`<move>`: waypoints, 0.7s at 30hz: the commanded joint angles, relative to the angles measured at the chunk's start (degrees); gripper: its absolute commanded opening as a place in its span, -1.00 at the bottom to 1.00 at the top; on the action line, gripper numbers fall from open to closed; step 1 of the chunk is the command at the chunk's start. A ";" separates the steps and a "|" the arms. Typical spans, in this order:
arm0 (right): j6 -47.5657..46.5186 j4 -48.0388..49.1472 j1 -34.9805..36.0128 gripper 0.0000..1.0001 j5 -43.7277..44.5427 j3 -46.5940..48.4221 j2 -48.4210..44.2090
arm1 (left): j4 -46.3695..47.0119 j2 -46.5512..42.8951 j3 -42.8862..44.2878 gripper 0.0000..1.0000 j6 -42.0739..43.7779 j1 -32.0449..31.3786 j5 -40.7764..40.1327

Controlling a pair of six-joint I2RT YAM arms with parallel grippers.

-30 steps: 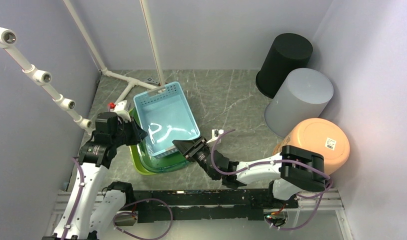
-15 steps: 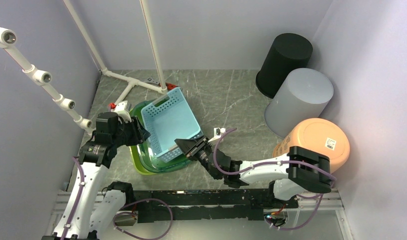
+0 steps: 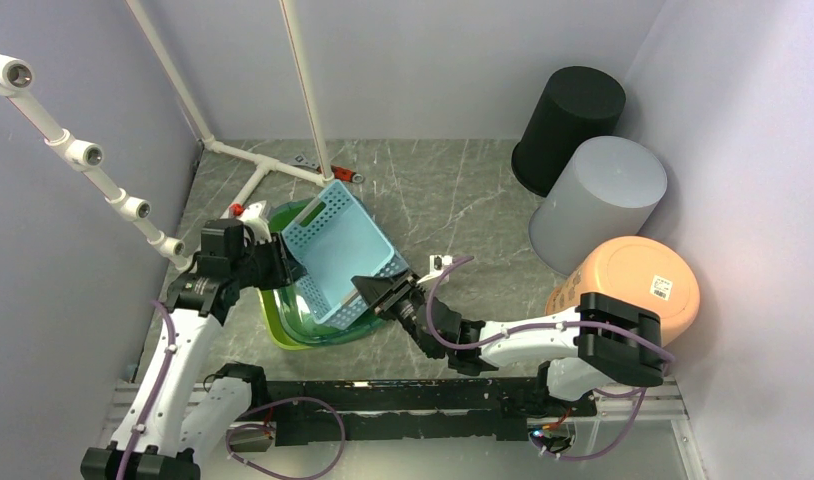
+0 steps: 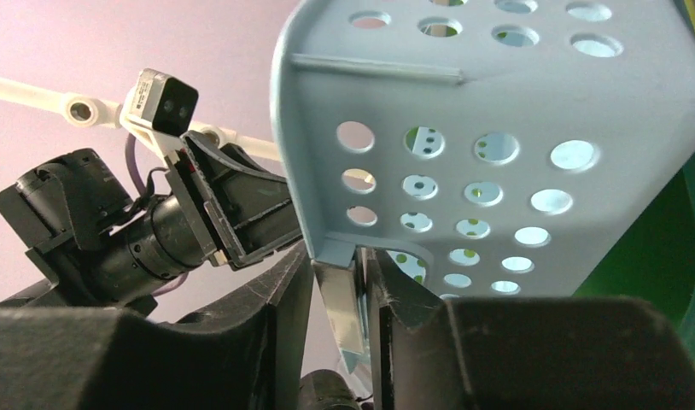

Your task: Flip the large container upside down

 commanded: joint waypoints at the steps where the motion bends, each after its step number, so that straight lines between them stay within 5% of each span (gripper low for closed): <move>1: 0.30 3.23 -0.02 -0.36 2.50 1.82 -0.67 | 2.92 1.11 -0.28 -0.25 1.68 -0.18 4.88; 6: 0.11 1.05 0.00 -0.43 2.23 3.45 0.24 | 2.72 0.63 -0.16 -0.25 1.54 -0.19 4.38; 14: 1.18 -2.67 -0.17 -0.19 2.07 5.94 2.13 | 3.38 0.95 -0.34 -0.32 2.01 -0.18 6.45; 21: 1.85 -3.93 -0.28 -0.20 1.67 9.68 6.43 | 3.74 0.92 -0.51 -0.38 2.27 -0.18 7.62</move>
